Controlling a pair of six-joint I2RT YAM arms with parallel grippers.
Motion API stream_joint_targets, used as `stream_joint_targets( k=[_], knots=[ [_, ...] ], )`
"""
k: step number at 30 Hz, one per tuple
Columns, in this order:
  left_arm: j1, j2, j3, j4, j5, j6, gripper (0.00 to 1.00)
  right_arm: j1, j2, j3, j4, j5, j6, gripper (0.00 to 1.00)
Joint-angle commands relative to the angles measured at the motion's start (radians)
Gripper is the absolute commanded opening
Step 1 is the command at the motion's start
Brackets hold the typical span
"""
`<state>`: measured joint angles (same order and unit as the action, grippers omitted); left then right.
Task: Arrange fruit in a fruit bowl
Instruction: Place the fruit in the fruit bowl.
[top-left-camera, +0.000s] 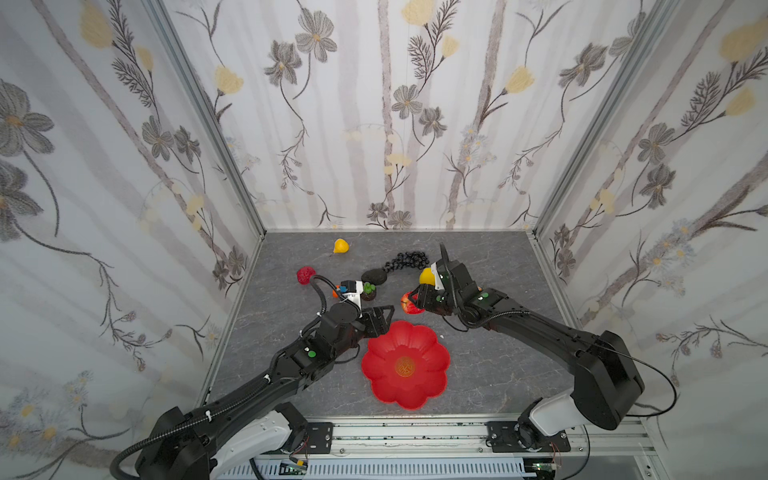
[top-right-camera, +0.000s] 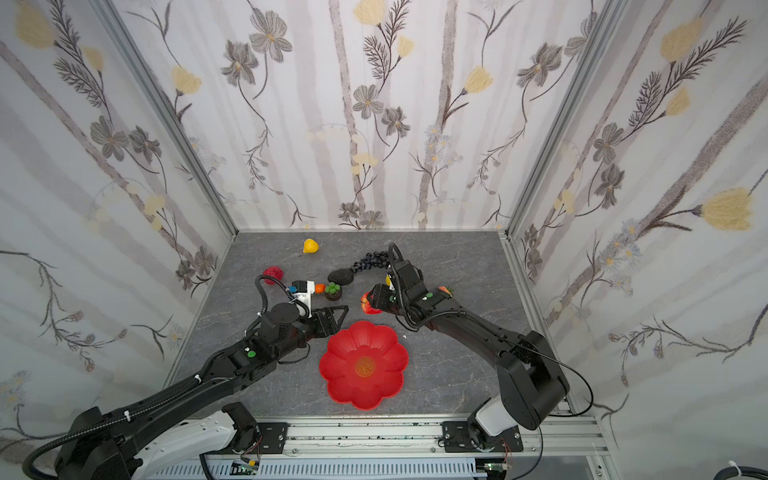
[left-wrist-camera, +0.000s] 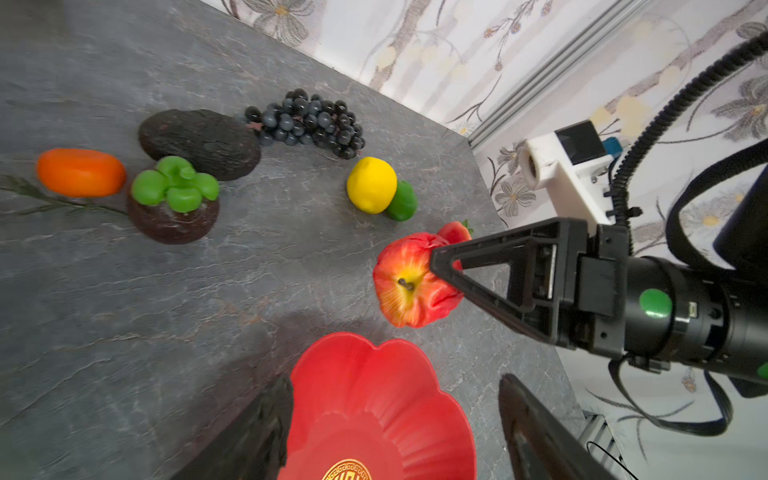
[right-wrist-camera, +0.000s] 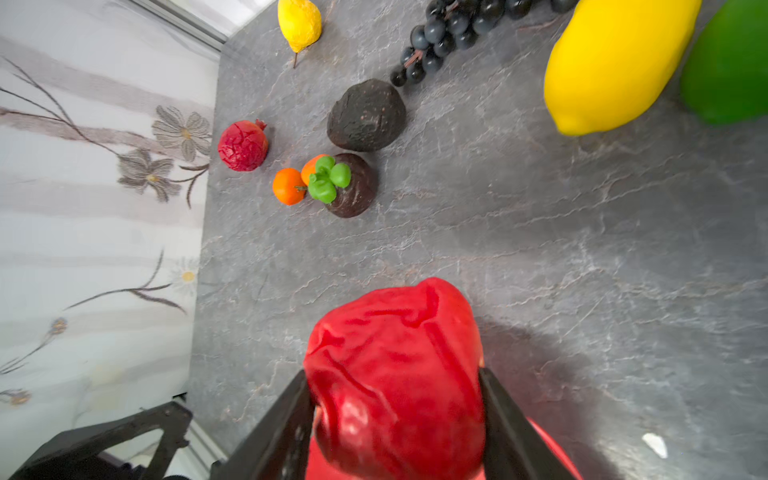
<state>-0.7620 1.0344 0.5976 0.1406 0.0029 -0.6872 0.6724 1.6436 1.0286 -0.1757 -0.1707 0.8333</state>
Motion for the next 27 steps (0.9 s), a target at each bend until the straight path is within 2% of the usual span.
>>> stream_joint_targets(
  k=[1, 7, 9, 11, 15, 27],
  knots=[
    [-0.031, 0.065, 0.050, 0.051, -0.007, -0.010, 0.71, 0.006, -0.030, -0.044, 0.156, -0.054, 0.091, 0.57],
    [-0.070, 0.165, 0.105, 0.038, -0.065, -0.033, 0.64, 0.023, -0.101, -0.141, 0.218, -0.076, 0.124, 0.57],
    [-0.072, 0.179, 0.102, 0.050, -0.077, -0.048, 0.59, 0.028, -0.113, -0.161, 0.231, -0.074, 0.131, 0.57],
    [-0.072, 0.185, 0.102, 0.054, -0.087, -0.055, 0.50, 0.032, -0.118, -0.178, 0.246, -0.077, 0.139, 0.57],
    [-0.072, 0.185, 0.108, 0.035, -0.103, -0.052, 0.40, 0.036, -0.120, -0.195, 0.264, -0.087, 0.147, 0.57],
    [-0.072, 0.194, 0.106, 0.023, -0.095, -0.060, 0.24, 0.047, -0.120, -0.199, 0.277, -0.071, 0.147, 0.56]
  ],
)
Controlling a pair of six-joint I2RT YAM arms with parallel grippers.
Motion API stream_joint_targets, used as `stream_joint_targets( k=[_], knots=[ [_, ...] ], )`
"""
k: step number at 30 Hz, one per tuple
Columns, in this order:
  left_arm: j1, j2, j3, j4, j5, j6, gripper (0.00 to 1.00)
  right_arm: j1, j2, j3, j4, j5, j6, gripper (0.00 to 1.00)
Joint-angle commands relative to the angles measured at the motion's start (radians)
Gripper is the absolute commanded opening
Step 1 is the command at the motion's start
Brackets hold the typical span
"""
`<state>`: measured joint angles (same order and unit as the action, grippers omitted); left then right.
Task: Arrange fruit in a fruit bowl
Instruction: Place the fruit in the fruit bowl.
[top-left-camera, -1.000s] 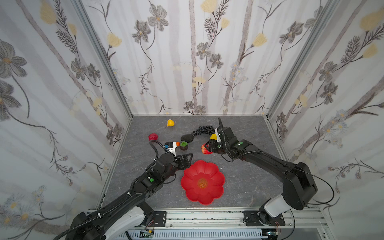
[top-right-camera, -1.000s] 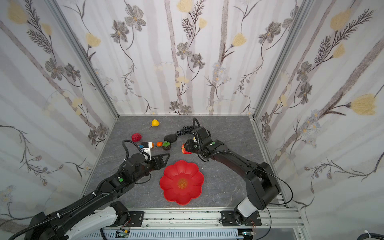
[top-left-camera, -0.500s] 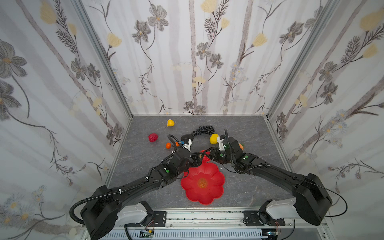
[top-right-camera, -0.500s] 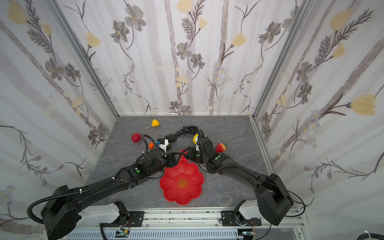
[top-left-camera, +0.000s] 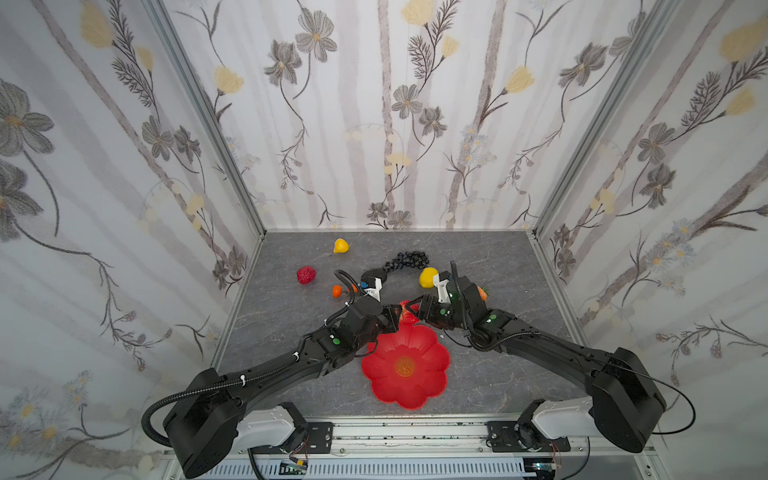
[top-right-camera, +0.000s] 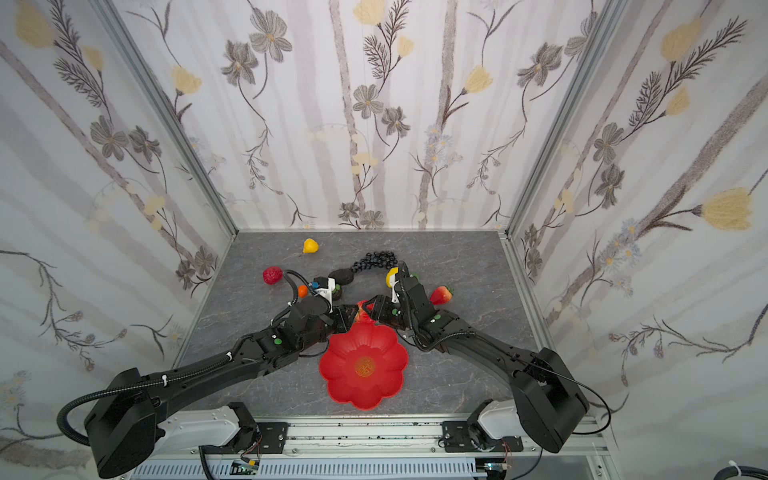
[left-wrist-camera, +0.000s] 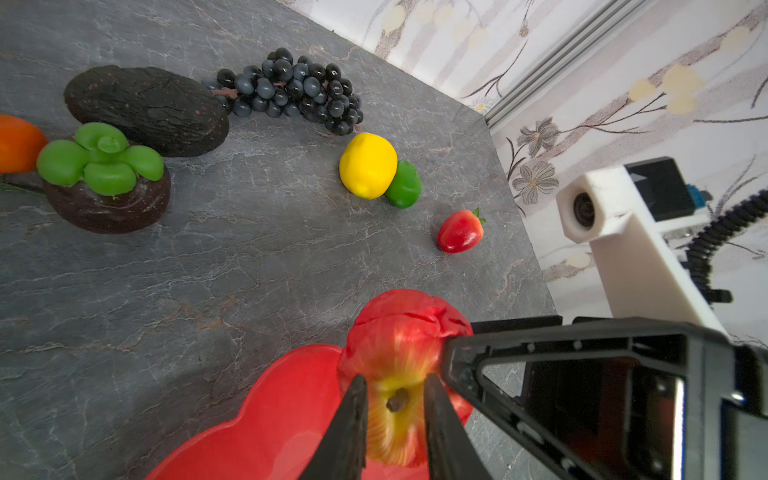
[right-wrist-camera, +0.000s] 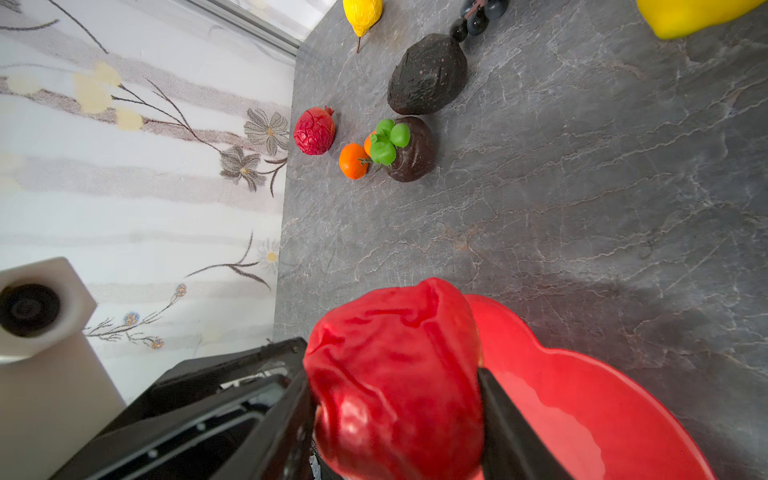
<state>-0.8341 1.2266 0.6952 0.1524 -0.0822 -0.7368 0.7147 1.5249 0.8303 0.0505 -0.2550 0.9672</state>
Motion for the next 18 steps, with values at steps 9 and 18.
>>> stream_joint_targets(
  k=[9, 18],
  knots=[
    [0.000, 0.019, 0.015, 0.012, 0.004, -0.013, 0.11, 0.017, -0.002, 0.004, 0.051, 0.020, 0.013, 0.55],
    [0.000, 0.013, 0.030, -0.028, -0.012, 0.003, 0.01, 0.019, -0.005, 0.009, 0.034, 0.029, 0.000, 0.61]
  ],
)
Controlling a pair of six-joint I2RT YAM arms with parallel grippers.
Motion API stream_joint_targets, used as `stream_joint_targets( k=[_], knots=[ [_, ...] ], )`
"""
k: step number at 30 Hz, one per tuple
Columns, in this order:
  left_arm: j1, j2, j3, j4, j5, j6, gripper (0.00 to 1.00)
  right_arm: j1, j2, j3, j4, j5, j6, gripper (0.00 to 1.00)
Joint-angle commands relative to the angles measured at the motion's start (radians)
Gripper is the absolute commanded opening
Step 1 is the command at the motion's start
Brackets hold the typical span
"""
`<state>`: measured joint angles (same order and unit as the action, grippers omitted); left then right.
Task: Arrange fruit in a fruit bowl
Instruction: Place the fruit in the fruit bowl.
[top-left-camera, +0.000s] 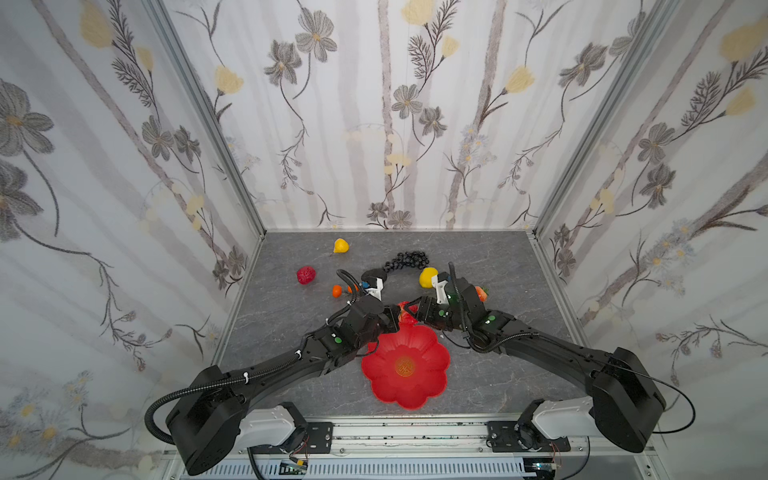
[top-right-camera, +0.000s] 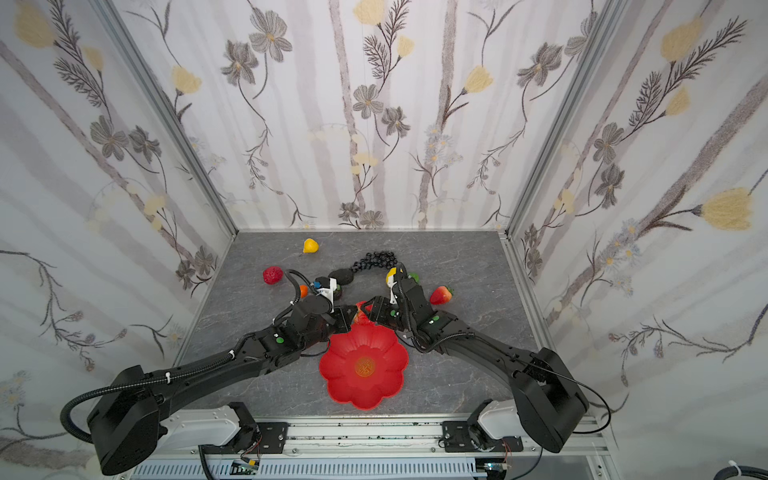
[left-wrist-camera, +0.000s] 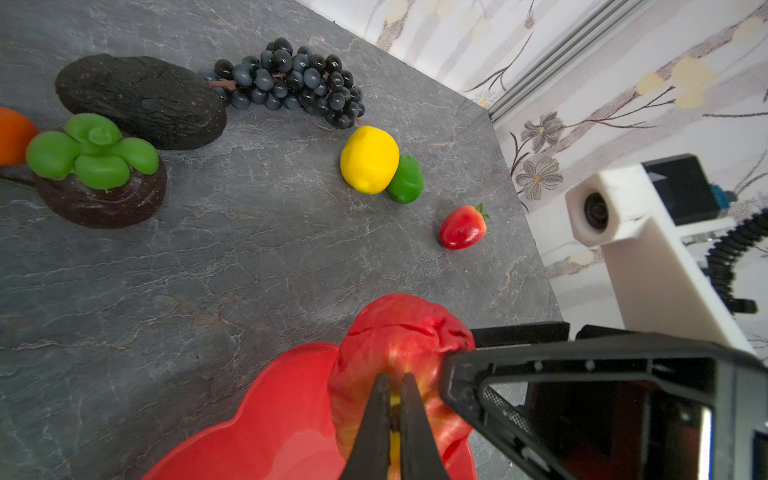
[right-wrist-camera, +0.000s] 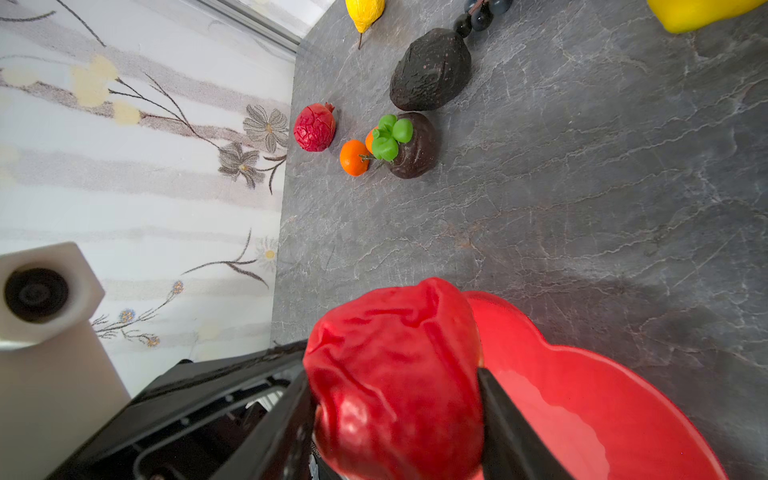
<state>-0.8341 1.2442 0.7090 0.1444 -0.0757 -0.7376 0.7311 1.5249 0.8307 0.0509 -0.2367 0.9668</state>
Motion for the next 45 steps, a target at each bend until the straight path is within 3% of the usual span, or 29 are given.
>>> stream_joint_targets(
  k=[1, 5, 8, 16, 20, 25, 34, 45],
  knots=[
    [0.000, -0.007, 0.025, -0.042, -0.026, 0.016, 0.00, 0.002, -0.010, 0.011, 0.020, 0.017, -0.005, 0.65],
    [0.000, -0.017, 0.095, -0.183, -0.052, 0.104, 0.00, -0.016, -0.056, 0.011, -0.057, 0.045, -0.078, 0.84],
    [0.000, -0.021, 0.158, -0.316, -0.057, 0.181, 0.00, -0.040, -0.125, 0.000, -0.144, 0.098, -0.180, 0.92],
    [-0.061, -0.005, 0.243, -0.560, -0.057, 0.298, 0.00, -0.078, -0.355, -0.096, -0.366, 0.436, -0.391, 0.96],
    [-0.153, 0.067, 0.252, -0.572, -0.082, 0.326, 0.00, -0.090, -0.457, -0.175, -0.369, 0.538, -0.411, 0.97],
    [-0.226, 0.178, 0.272, -0.533, -0.133, 0.325, 0.00, -0.093, -0.551, -0.252, -0.330, 0.570, -0.399, 0.97],
    [-0.235, 0.282, 0.254, -0.406, -0.154, 0.299, 0.00, -0.094, -0.611, -0.294, -0.328, 0.575, -0.395, 0.98],
    [-0.234, 0.293, 0.190, -0.350, -0.171, 0.274, 0.04, -0.096, -0.623, -0.310, -0.325, 0.558, -0.388, 0.98]
  ],
)
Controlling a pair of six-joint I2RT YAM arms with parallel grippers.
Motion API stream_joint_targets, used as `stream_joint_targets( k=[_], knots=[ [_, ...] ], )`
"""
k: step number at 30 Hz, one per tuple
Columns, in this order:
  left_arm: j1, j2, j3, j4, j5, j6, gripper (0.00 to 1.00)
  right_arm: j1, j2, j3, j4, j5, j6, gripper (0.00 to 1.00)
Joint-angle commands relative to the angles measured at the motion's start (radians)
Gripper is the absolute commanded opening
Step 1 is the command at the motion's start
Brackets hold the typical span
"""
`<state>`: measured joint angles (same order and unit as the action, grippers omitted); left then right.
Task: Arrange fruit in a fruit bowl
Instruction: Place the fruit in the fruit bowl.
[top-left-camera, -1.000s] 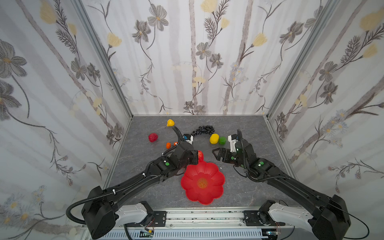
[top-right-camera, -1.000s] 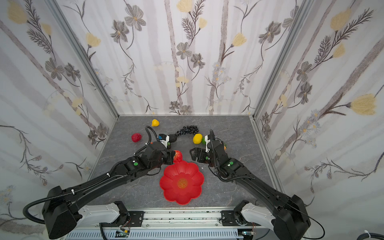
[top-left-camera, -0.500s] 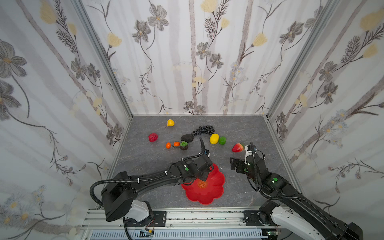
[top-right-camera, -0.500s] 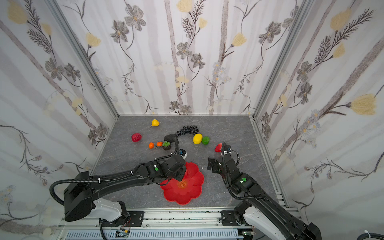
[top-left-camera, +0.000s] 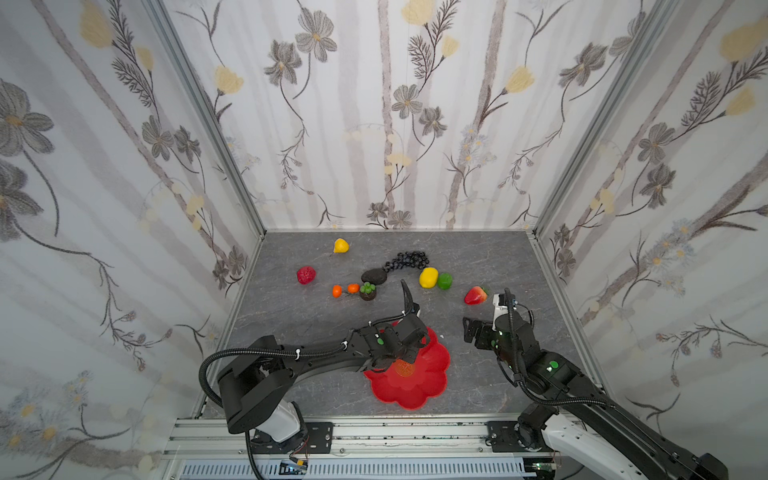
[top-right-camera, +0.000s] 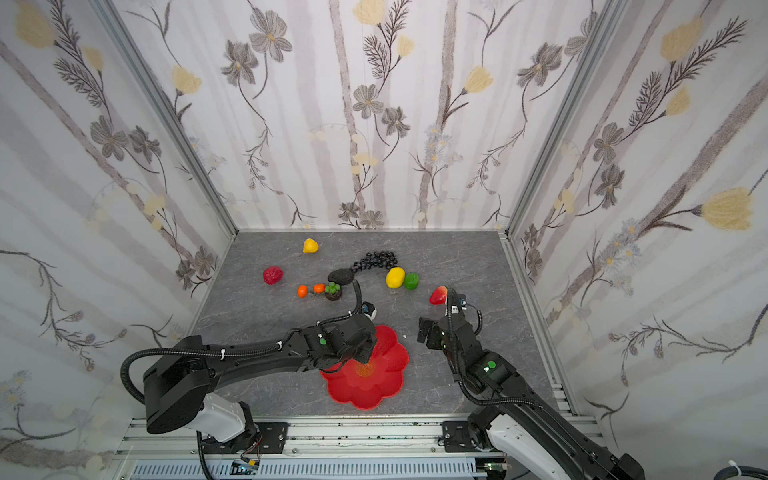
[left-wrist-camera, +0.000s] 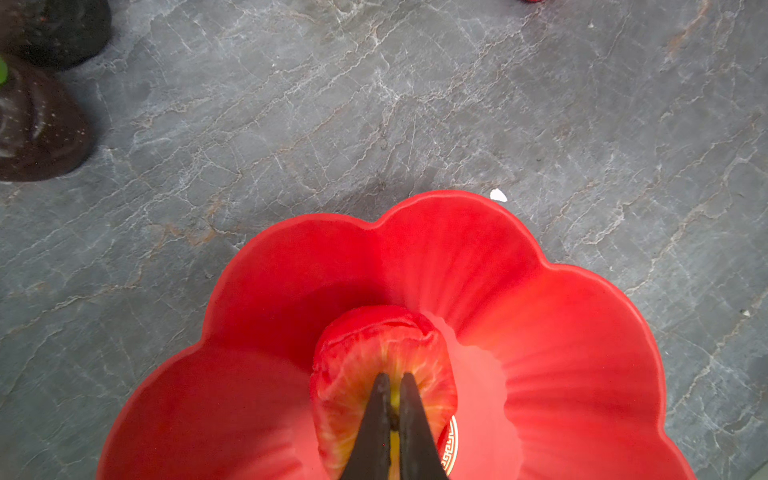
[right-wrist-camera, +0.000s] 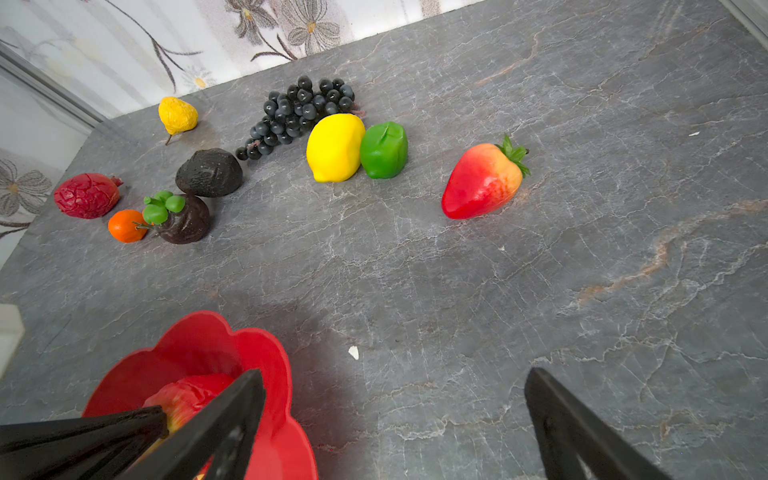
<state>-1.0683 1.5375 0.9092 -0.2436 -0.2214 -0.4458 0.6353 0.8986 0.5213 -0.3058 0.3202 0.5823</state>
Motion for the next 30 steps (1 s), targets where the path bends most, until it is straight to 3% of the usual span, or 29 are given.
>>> stream_joint_targets(
  k=[1, 9, 20, 26, 30],
  knots=[
    [0.000, -0.001, -0.014, 0.041, -0.024, -0.018, 0.04, 0.000, 0.003, 0.001, 0.032, -0.001, -0.003, 0.98],
    [-0.001, -0.032, -0.049, 0.059, -0.030, -0.027, 0.23, 0.000, -0.003, 0.010, 0.022, -0.003, -0.003, 0.98],
    [0.008, -0.119, -0.055, 0.059, -0.022, -0.029, 0.40, 0.000, 0.000, 0.037, 0.000, -0.012, -0.004, 0.98],
    [0.088, -0.231, -0.050, 0.086, 0.056, -0.054, 0.49, 0.000, 0.000, 0.071, -0.038, -0.006, -0.030, 0.98],
    [0.186, -0.303, -0.016, 0.054, 0.082, -0.036, 0.57, 0.000, -0.014, 0.092, -0.069, 0.011, -0.056, 0.99]
  ],
)
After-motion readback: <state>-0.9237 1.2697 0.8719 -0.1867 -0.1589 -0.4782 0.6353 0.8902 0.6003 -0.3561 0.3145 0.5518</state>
